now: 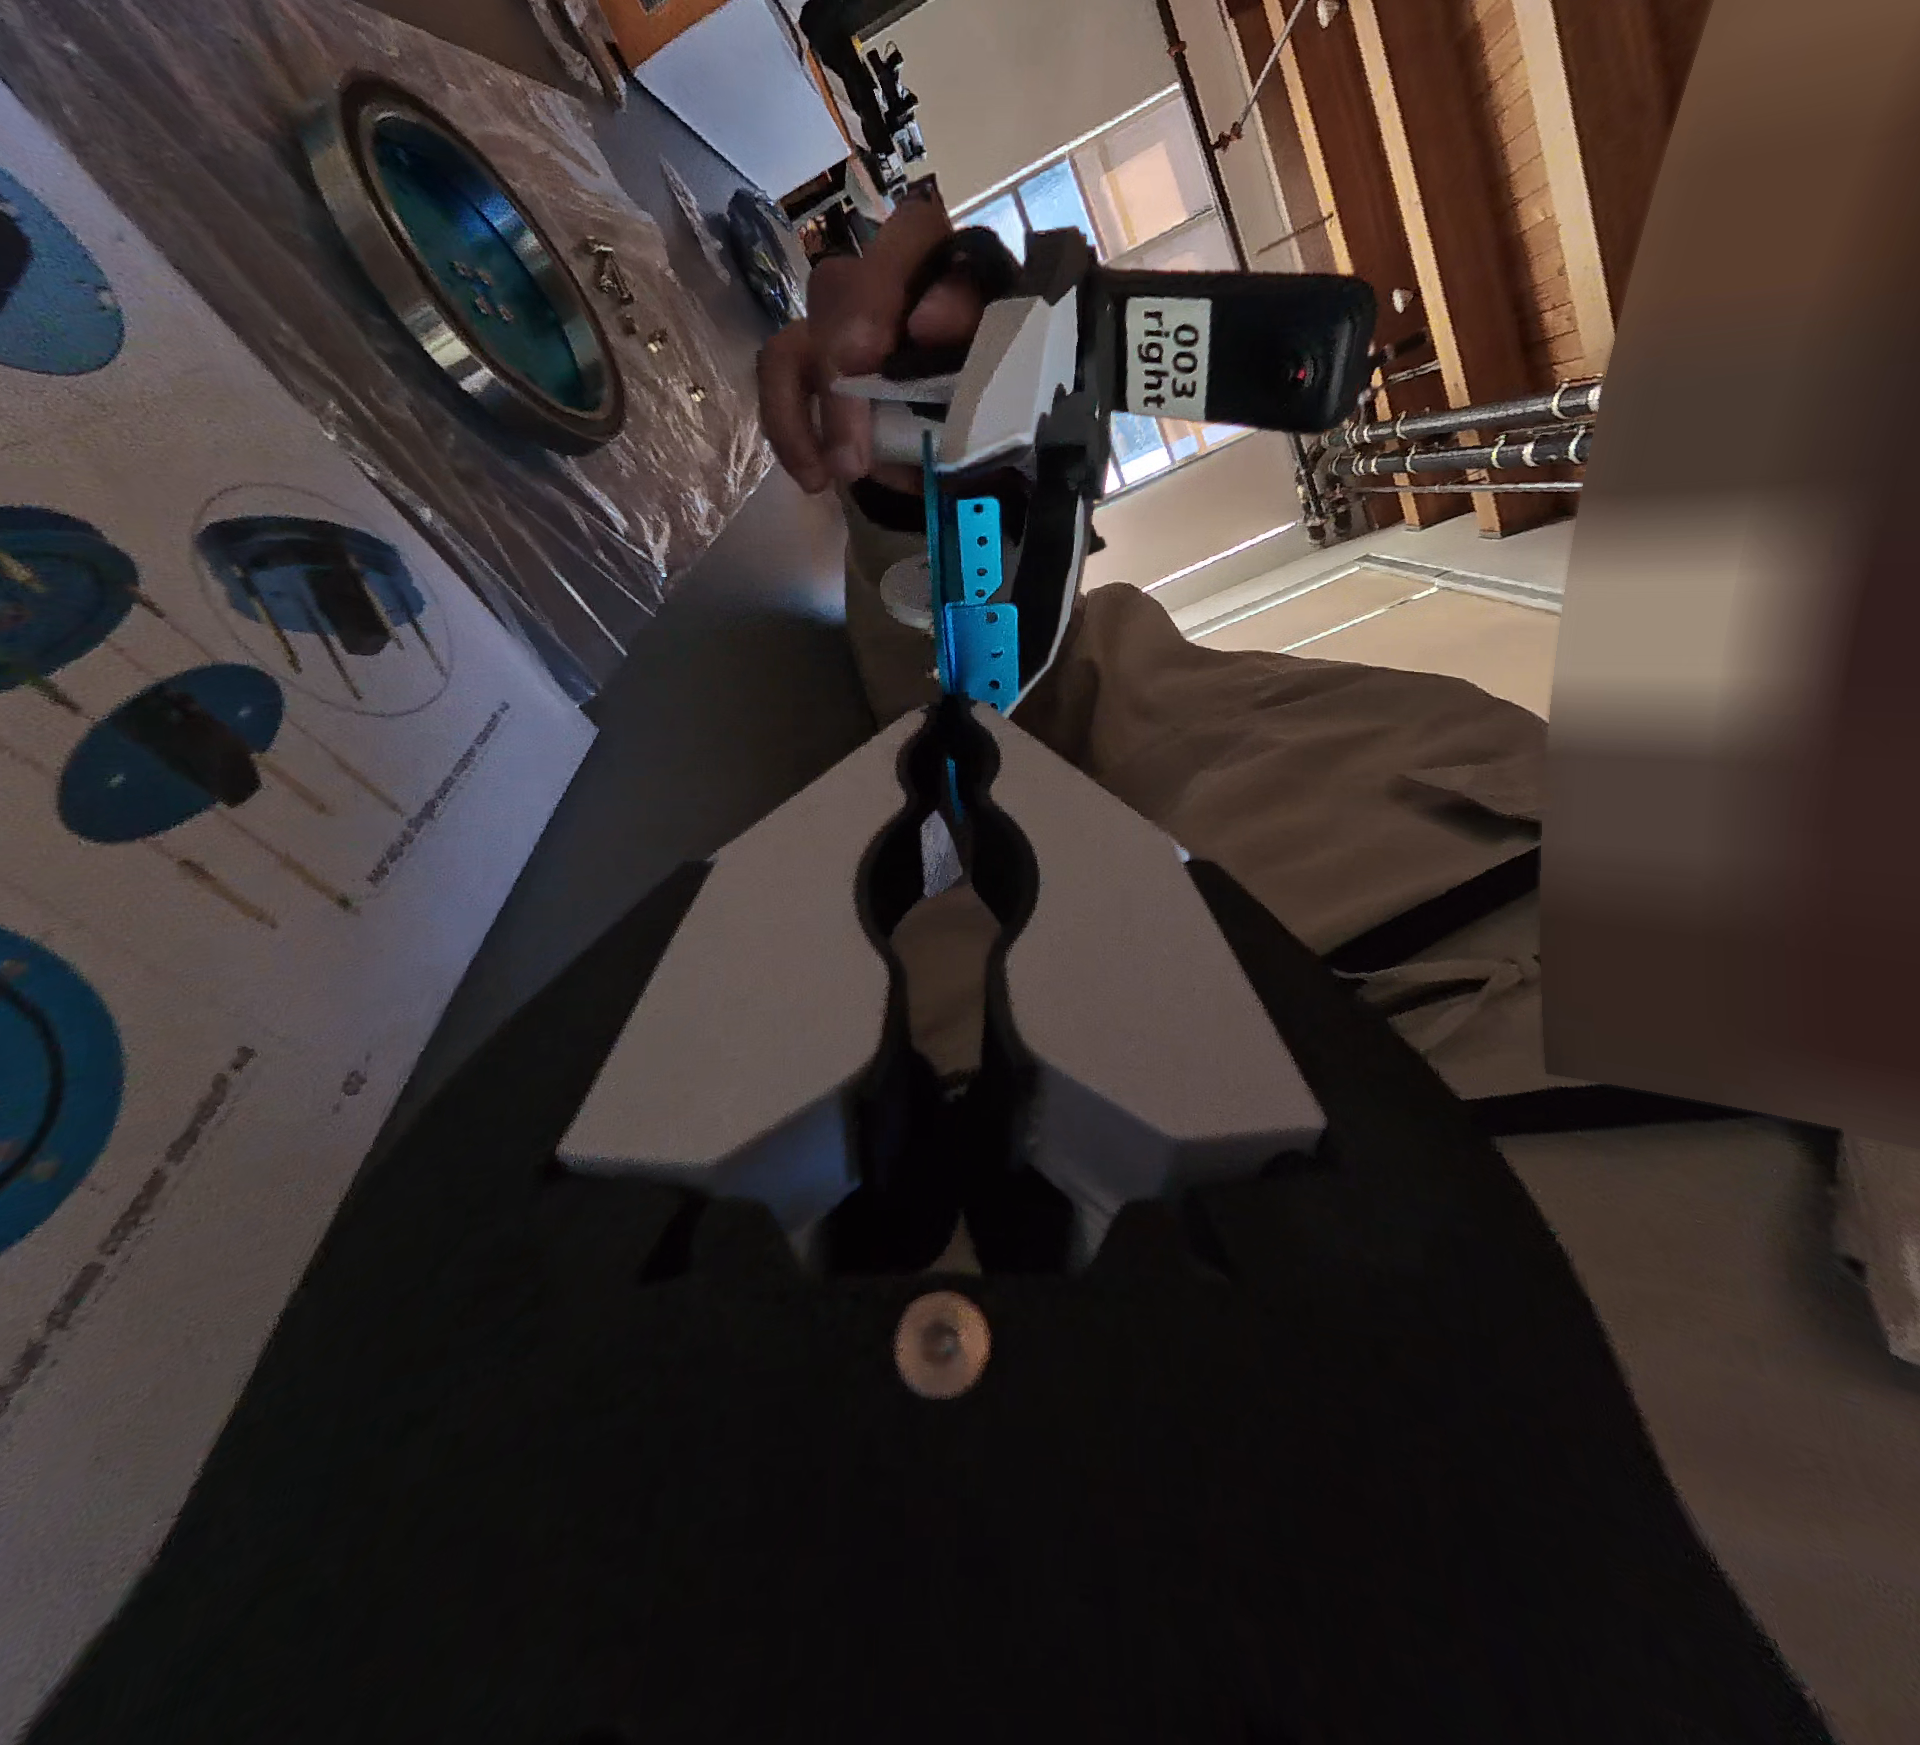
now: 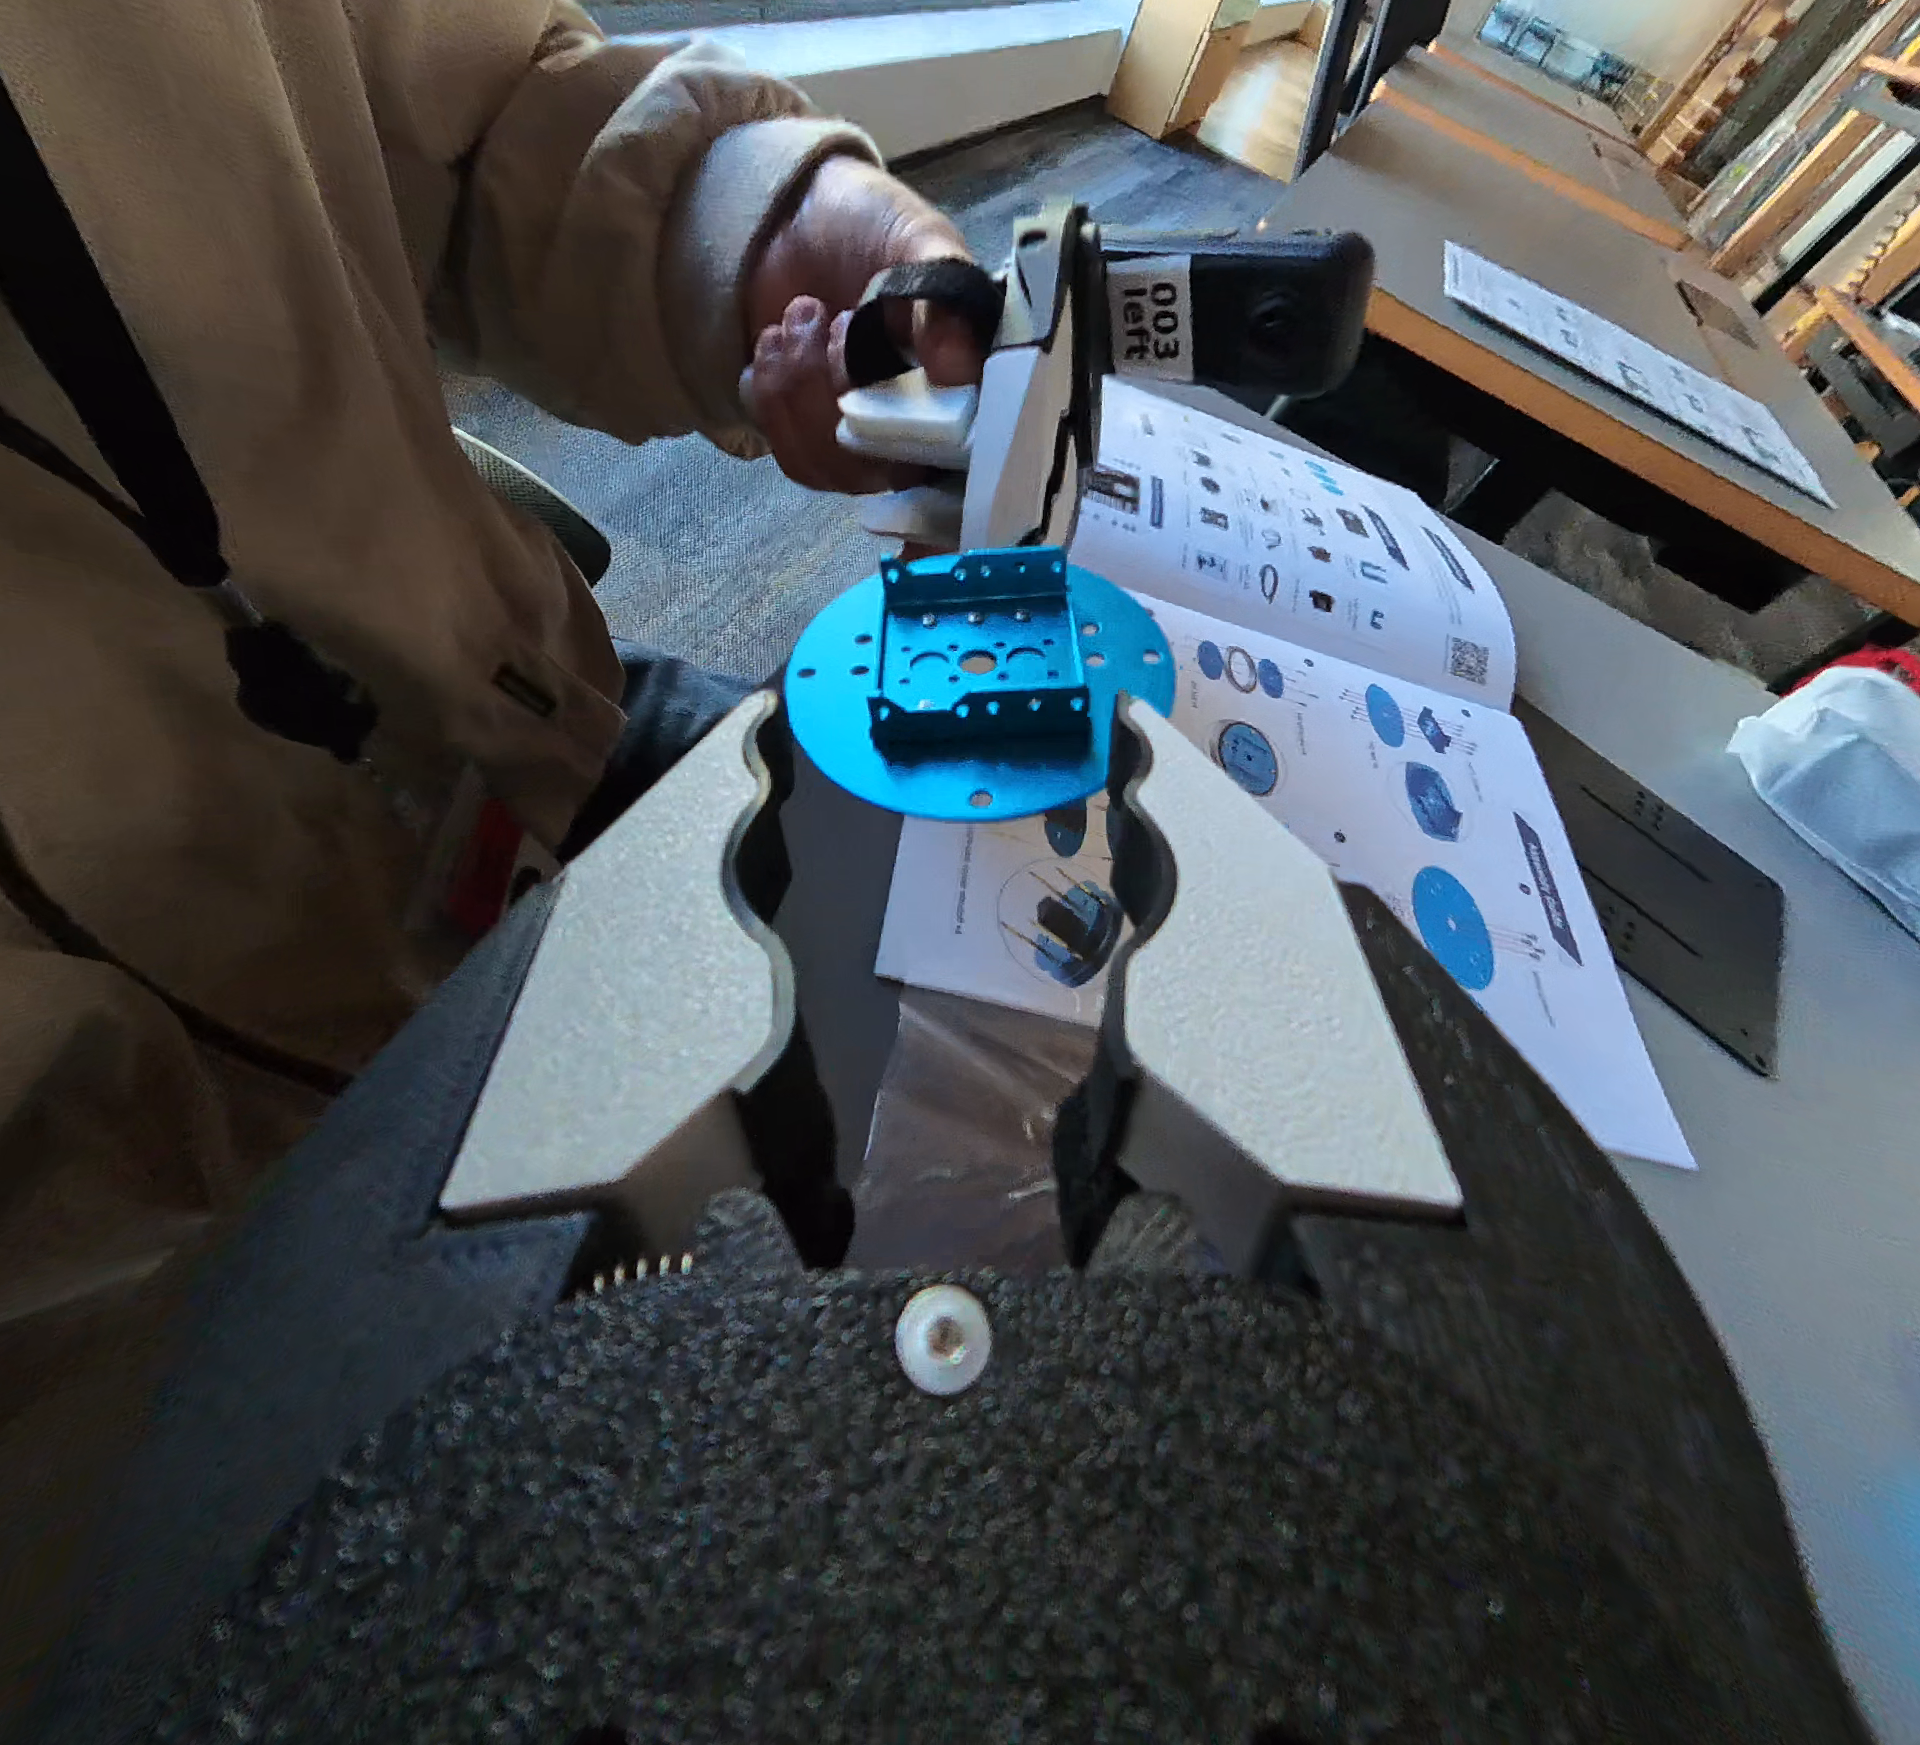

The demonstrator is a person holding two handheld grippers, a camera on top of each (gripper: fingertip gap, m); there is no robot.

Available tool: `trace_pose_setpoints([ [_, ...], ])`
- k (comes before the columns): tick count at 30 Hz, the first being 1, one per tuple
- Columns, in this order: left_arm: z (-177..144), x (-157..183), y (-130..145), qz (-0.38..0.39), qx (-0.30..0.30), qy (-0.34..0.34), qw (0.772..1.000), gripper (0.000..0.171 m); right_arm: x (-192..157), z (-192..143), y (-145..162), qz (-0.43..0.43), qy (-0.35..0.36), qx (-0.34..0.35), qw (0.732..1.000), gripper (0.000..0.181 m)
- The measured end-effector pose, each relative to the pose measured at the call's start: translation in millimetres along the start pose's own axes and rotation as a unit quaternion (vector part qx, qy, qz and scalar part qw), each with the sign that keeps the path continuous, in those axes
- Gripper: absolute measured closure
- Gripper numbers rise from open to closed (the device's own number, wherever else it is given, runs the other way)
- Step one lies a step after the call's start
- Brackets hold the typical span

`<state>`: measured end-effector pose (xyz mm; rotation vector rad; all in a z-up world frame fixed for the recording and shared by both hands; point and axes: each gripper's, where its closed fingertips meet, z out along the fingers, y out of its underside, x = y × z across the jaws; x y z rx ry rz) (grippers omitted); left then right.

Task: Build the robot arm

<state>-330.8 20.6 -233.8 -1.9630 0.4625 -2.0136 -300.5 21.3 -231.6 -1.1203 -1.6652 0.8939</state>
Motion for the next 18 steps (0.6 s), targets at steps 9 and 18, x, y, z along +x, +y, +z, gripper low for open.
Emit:
trace_pose_setpoints([
  [9, 23.7, -8.2, -12.5, -0.024, -0.018, 0.008, 1.0, 0.171, 10.5, -17.3, 12.8, -0.036, 0.08, 0.006, 0.996, 0.139],
  [18, 50.9, -41.8, -43.3, 0.131, 0.0, -0.109, 0.985, 0.143, 32.1, -66.4, 44.0, -0.01, 0.166, -0.06, 0.984, 0.141],
])
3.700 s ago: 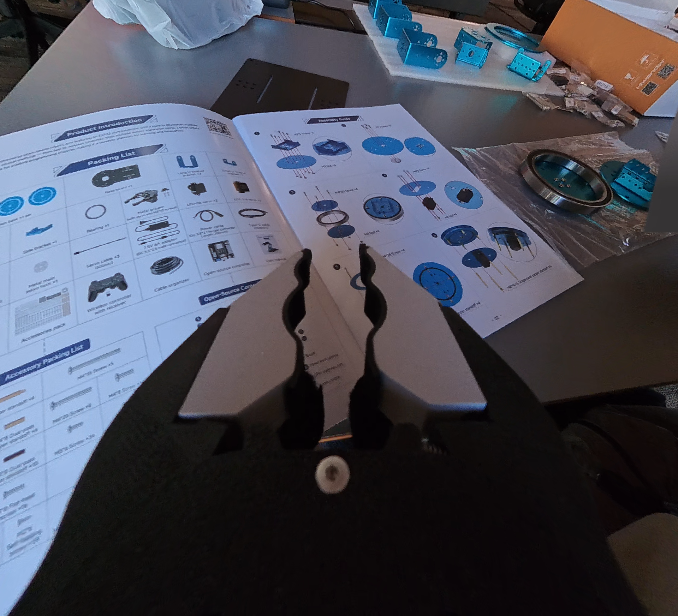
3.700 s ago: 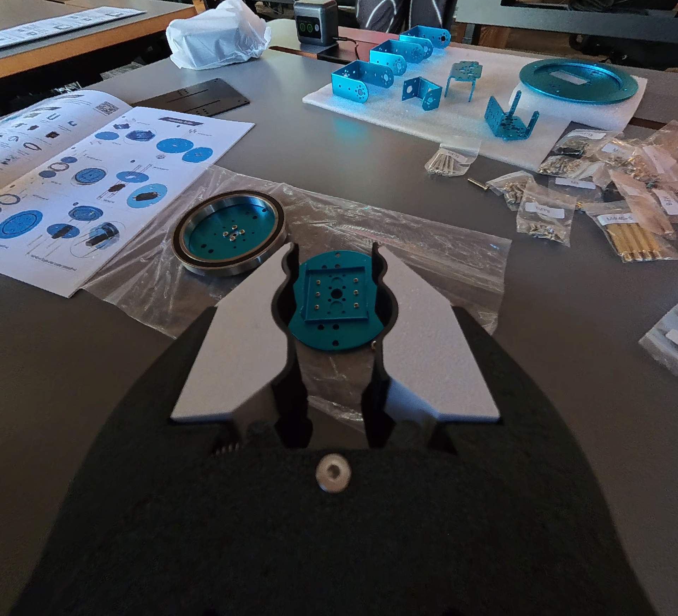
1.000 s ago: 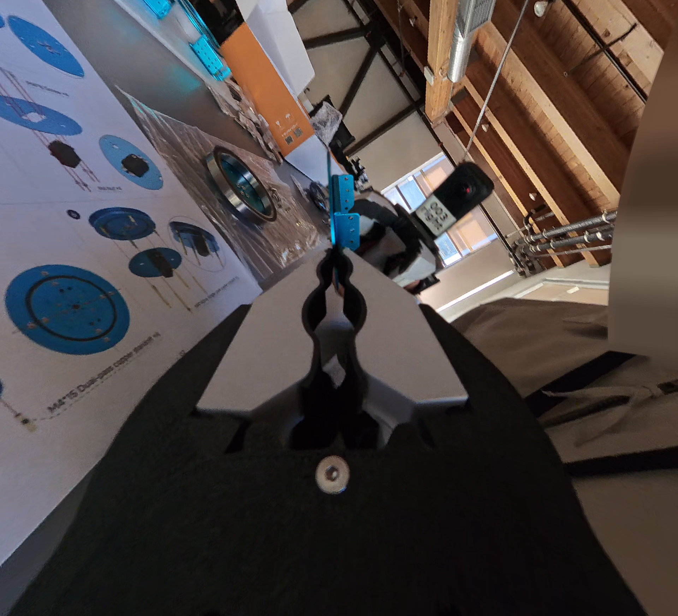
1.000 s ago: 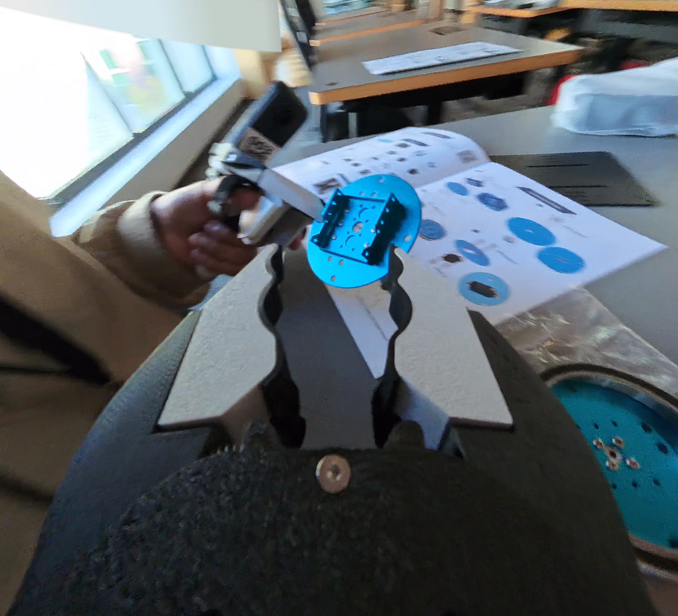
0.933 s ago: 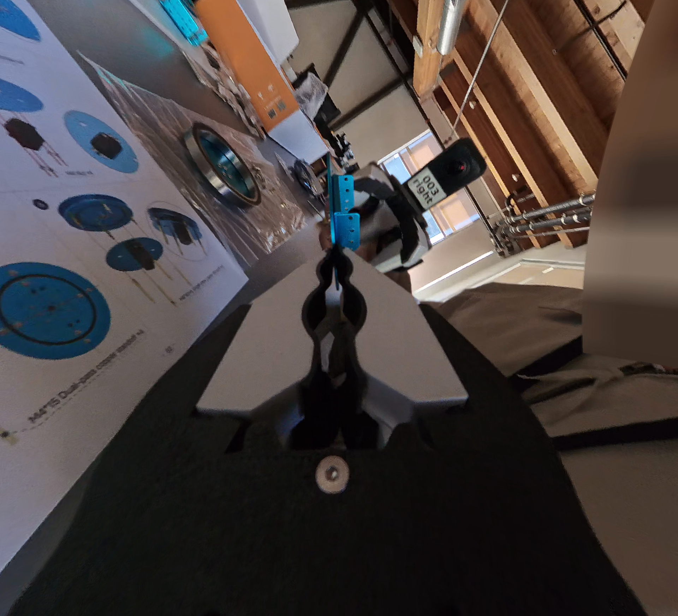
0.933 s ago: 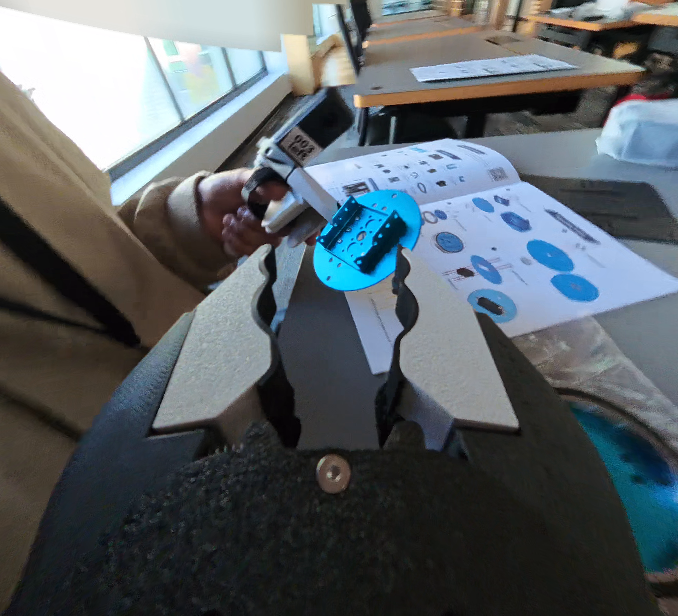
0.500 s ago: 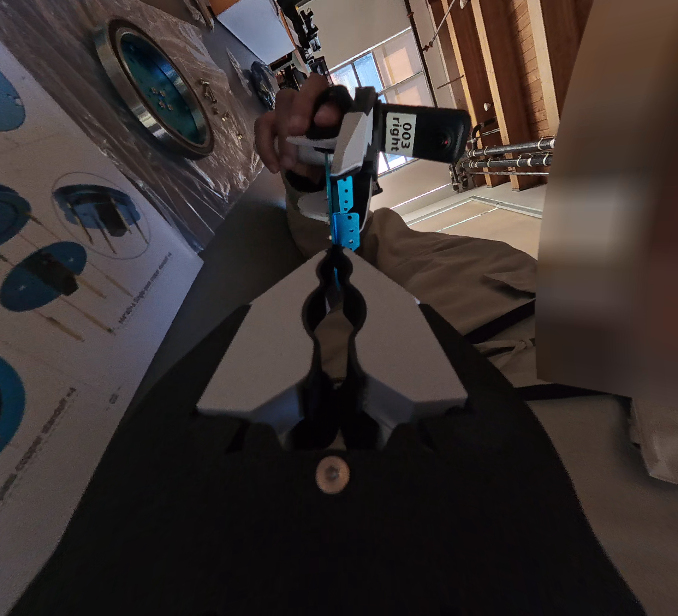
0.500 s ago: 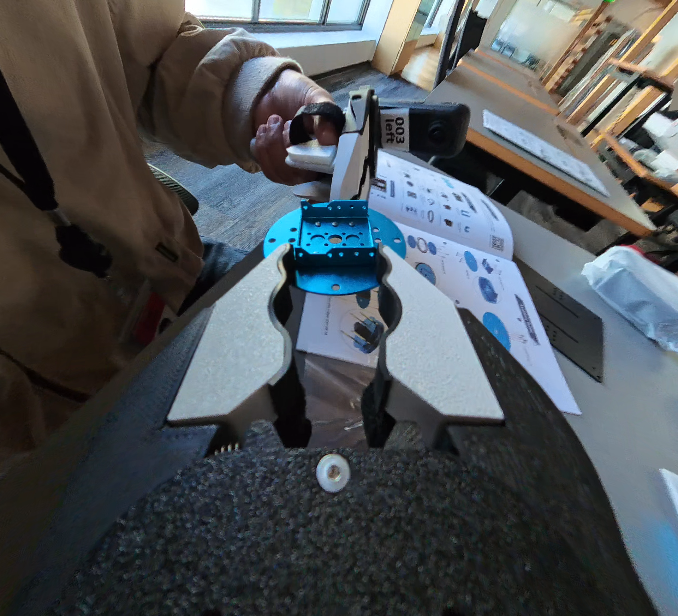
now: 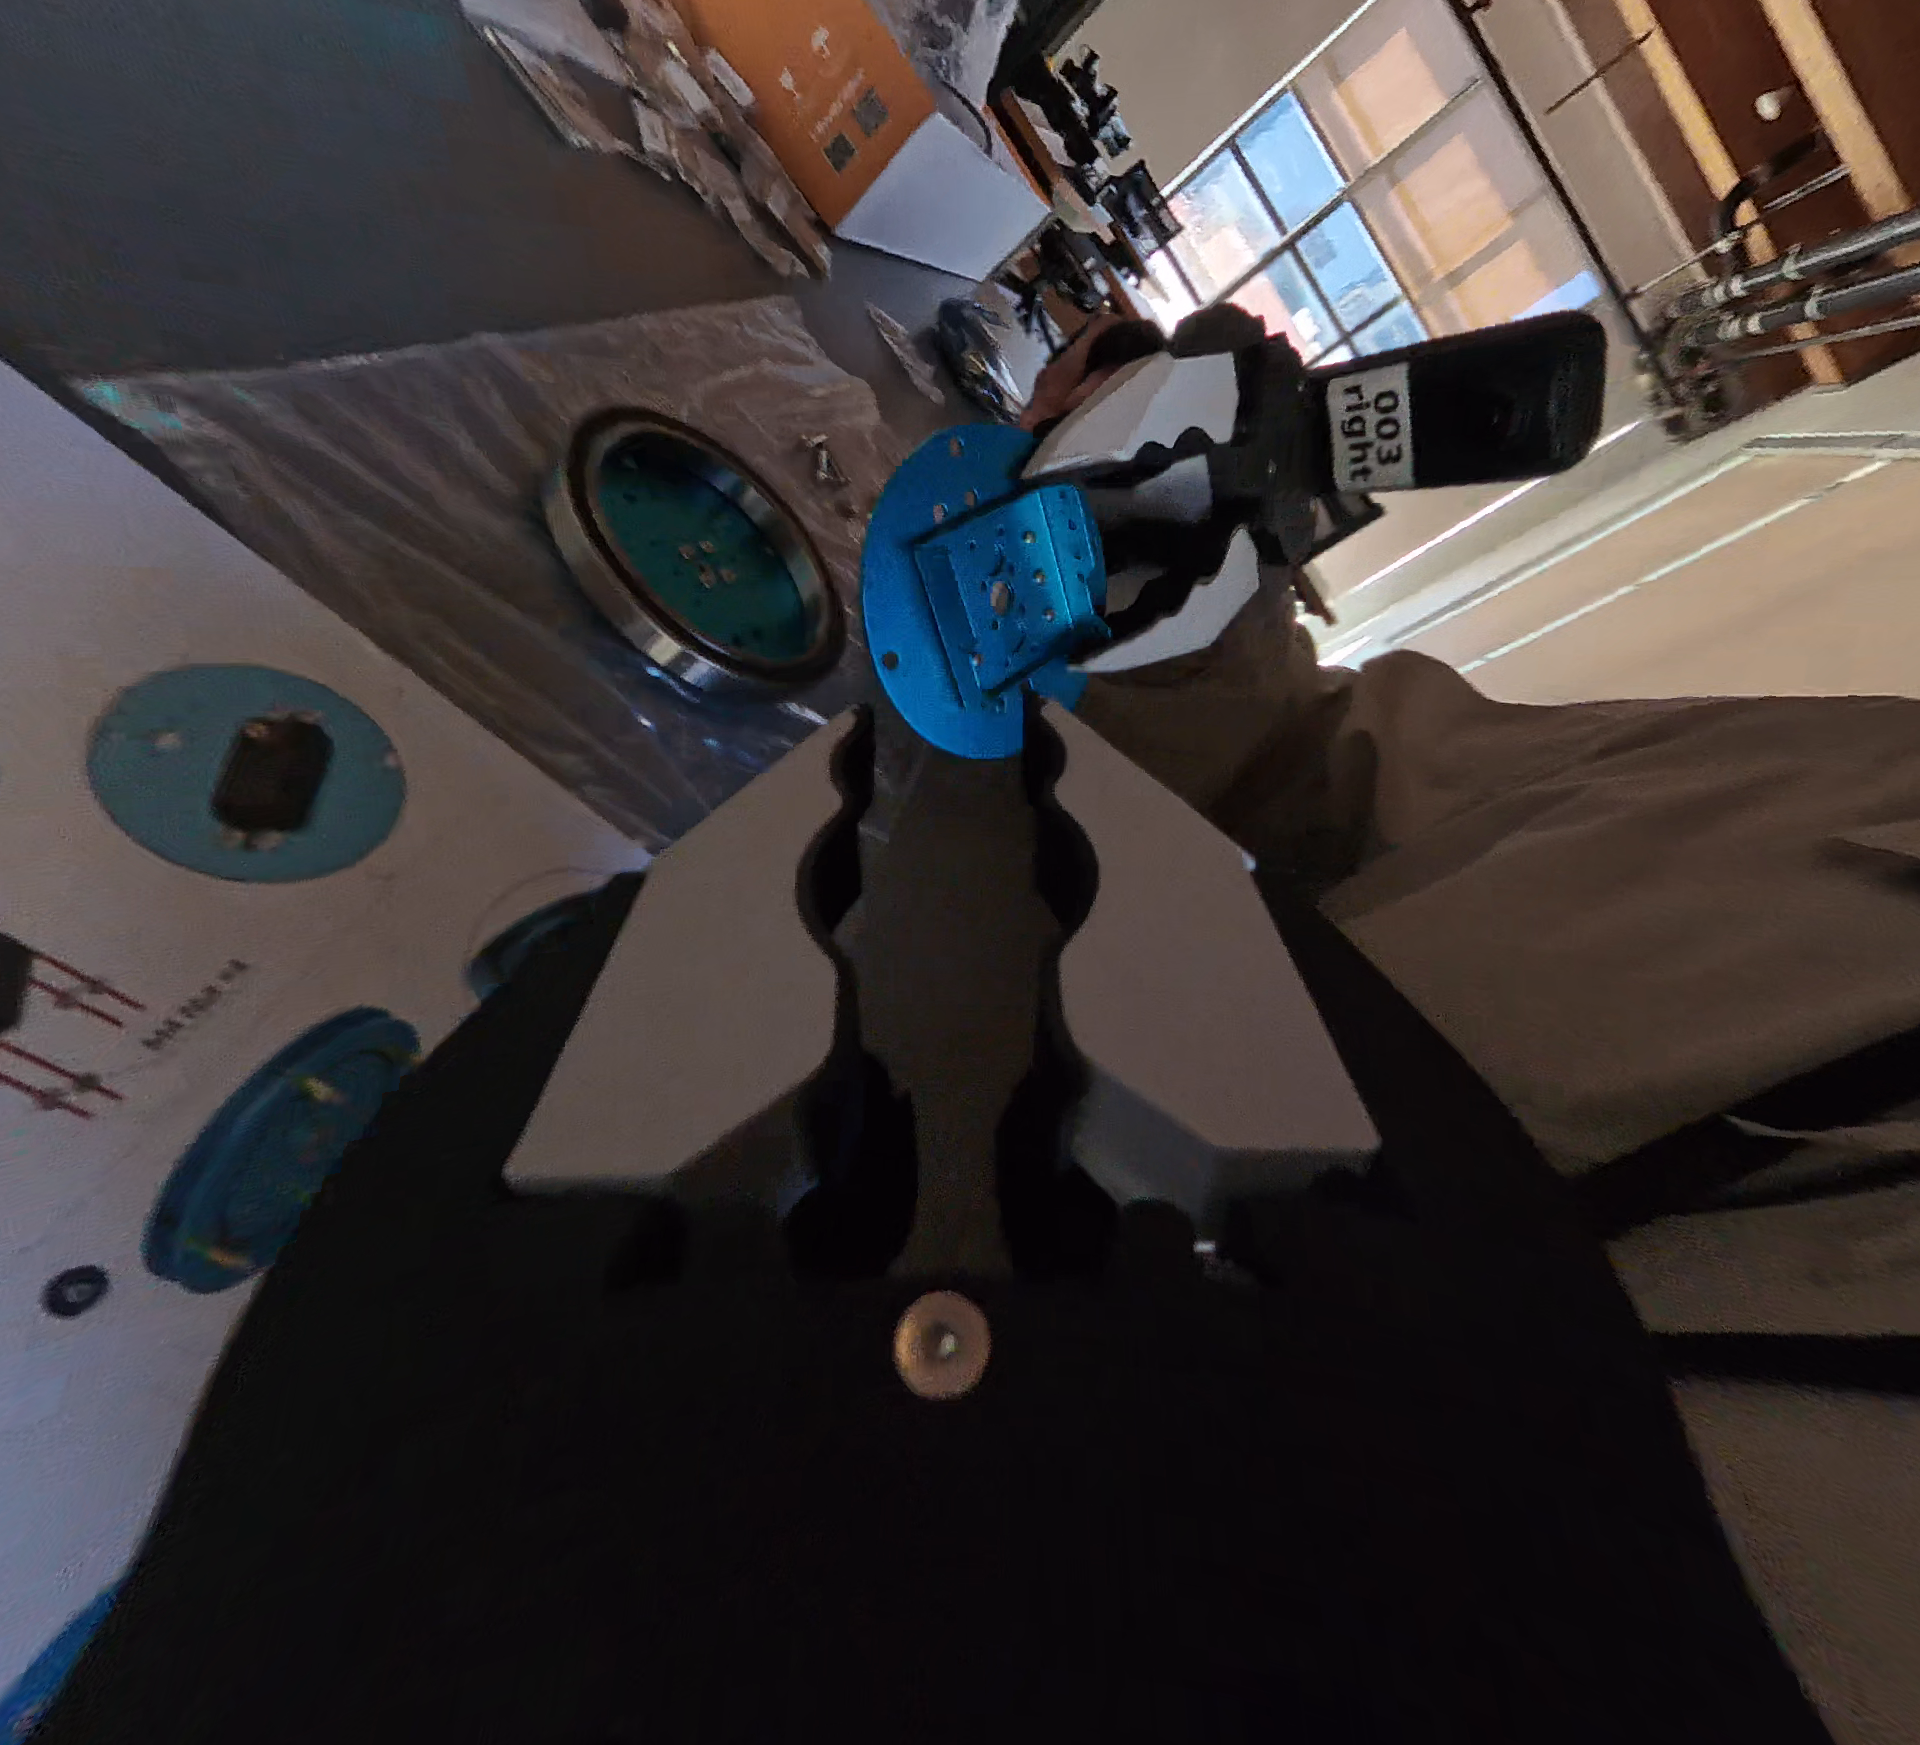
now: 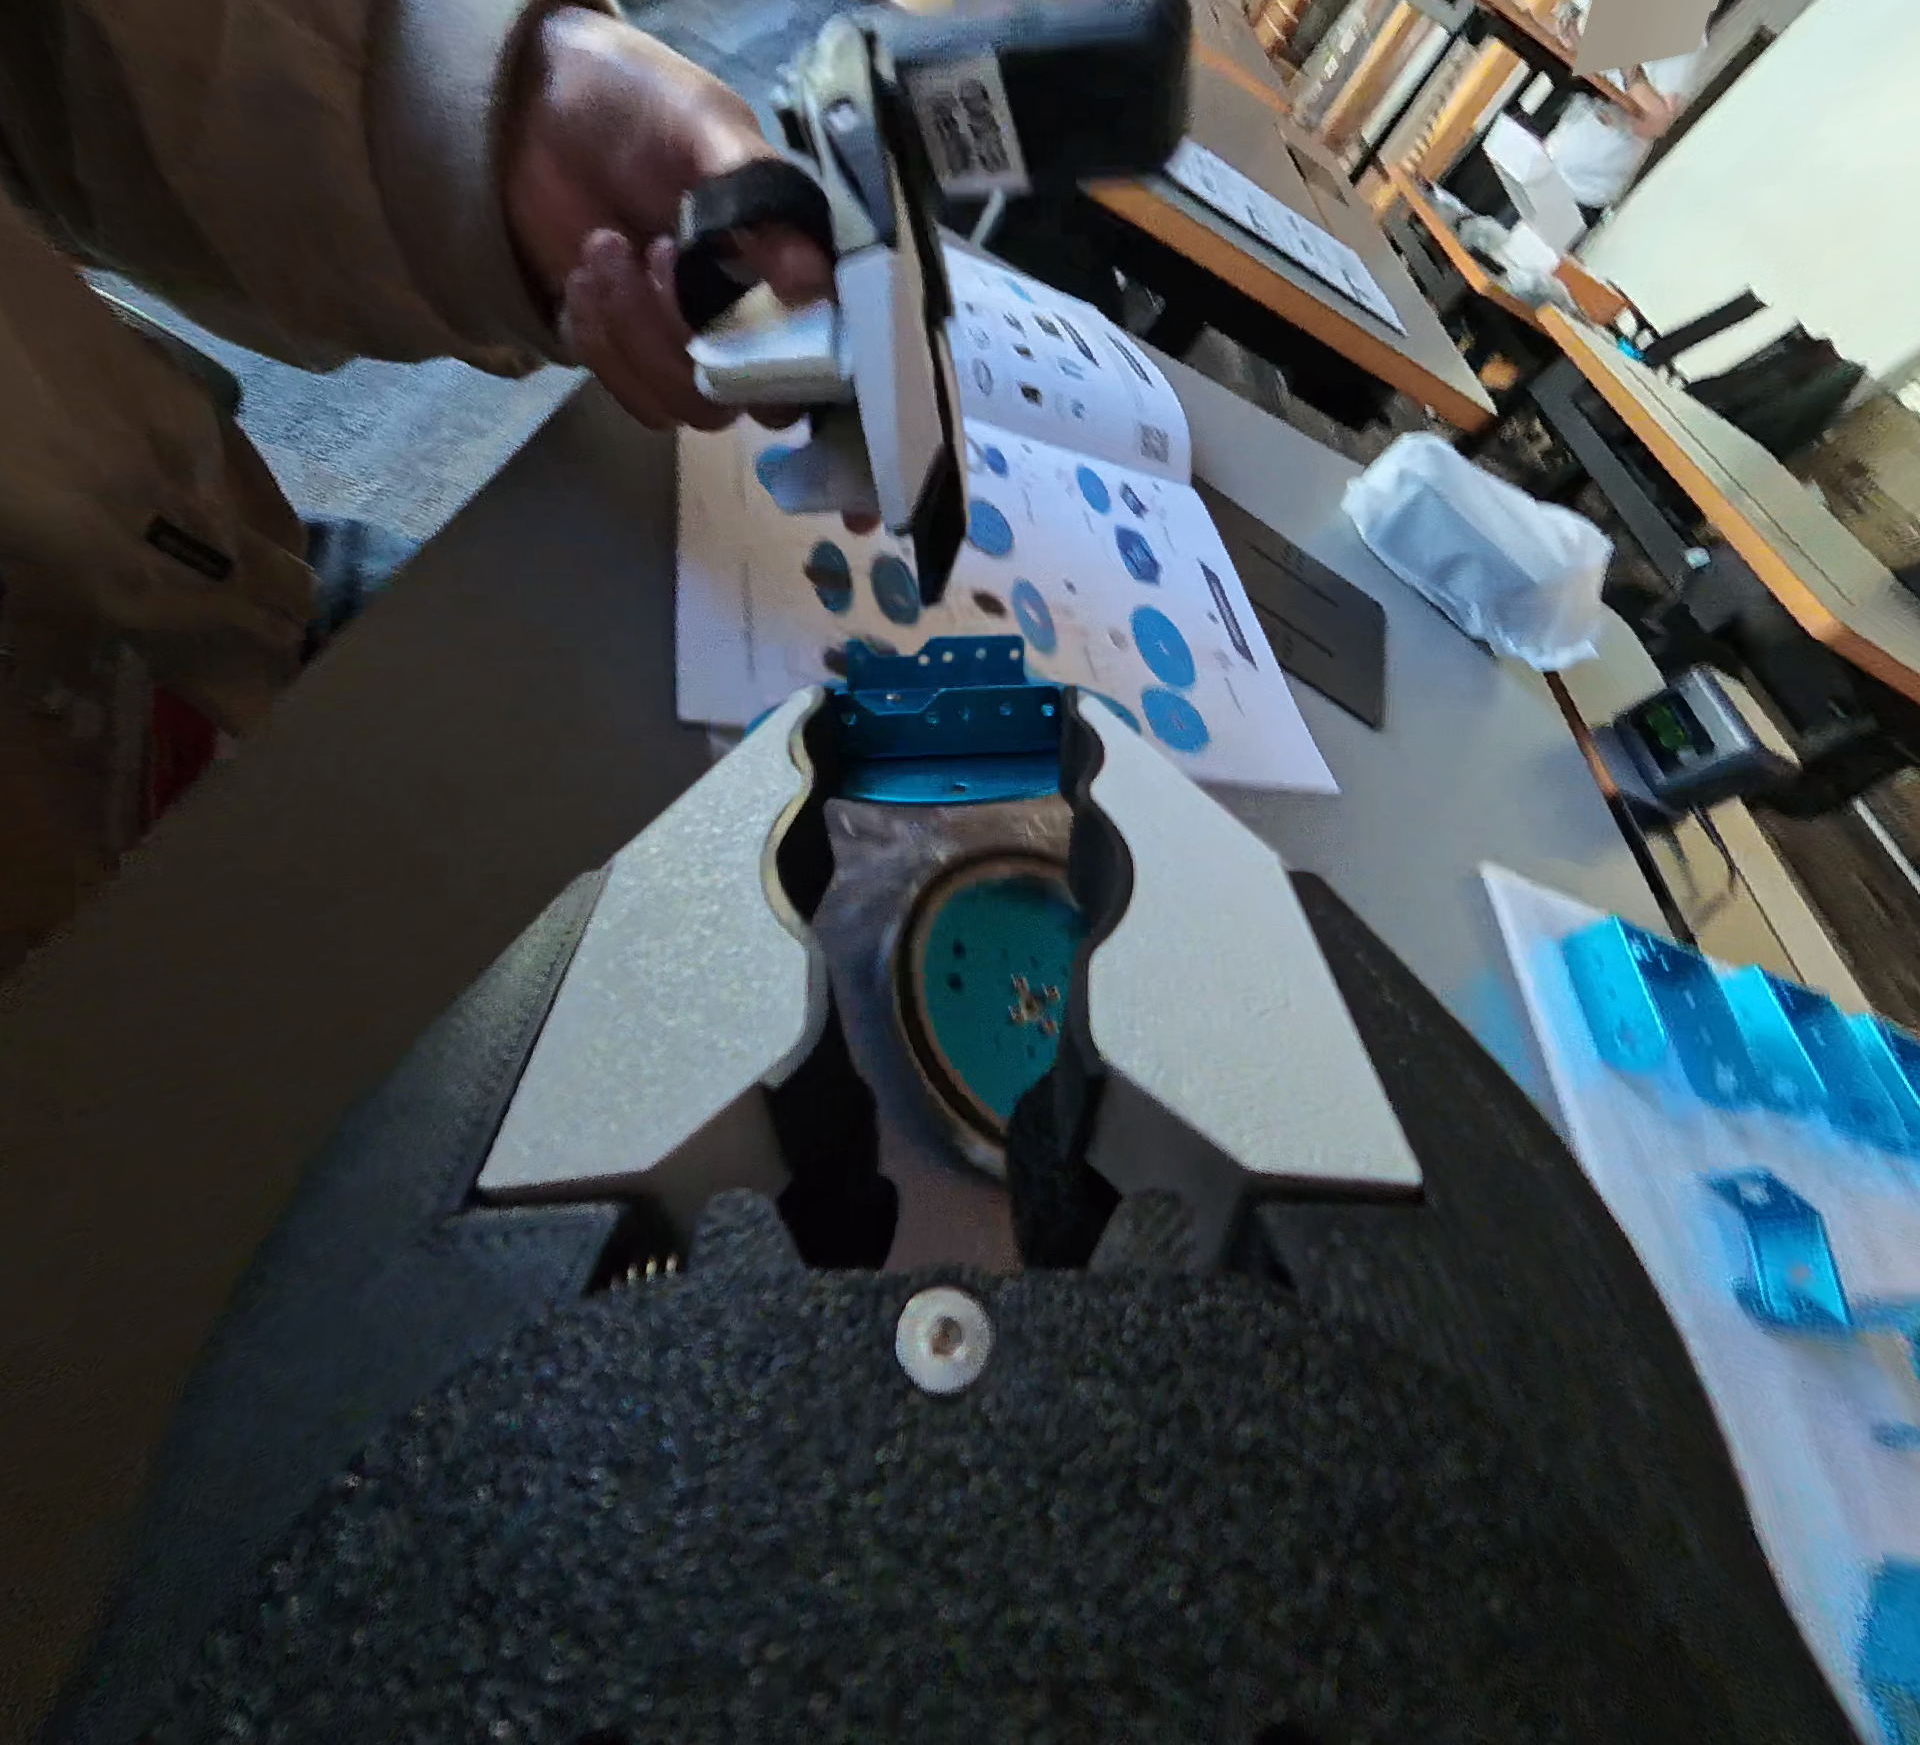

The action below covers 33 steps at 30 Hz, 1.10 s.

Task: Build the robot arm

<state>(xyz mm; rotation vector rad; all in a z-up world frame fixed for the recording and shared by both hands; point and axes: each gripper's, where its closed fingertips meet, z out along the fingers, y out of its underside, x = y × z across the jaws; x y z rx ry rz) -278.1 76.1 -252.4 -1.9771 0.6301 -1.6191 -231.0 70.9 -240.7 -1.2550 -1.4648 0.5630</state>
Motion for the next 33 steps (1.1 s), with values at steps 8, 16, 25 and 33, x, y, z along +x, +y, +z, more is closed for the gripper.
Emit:
trace_pose_setpoints([
  [8, 21.9, -12.1, -2.0, 0.095, -0.007, -0.086, 0.992, 0.144, 16.7, -11.9, 30.4, 0.054, 0.007, -0.038, 0.998, 0.141],
  [16, 48.8, -19.7, -0.6, 0.093, -0.017, -0.128, 0.987, 0.142, 7.2, -4.2, 27.7, -0.016, 0.017, -0.062, 0.998, 0.141],
  [25, 61.0, -26.4, 6.9, 0.072, -0.048, -0.131, 0.988, 0.17, 2.9, -2.1, 28.4, -0.063, 0.027, -0.07, 0.995, 0.141],
  [33, 59.1, -26.9, -13.4, 0.146, -0.161, -0.209, 0.953, 0.171, 19.9, -4.9, 27.2, -0.063, 0.088, -0.041, 0.993, 0.14],
])
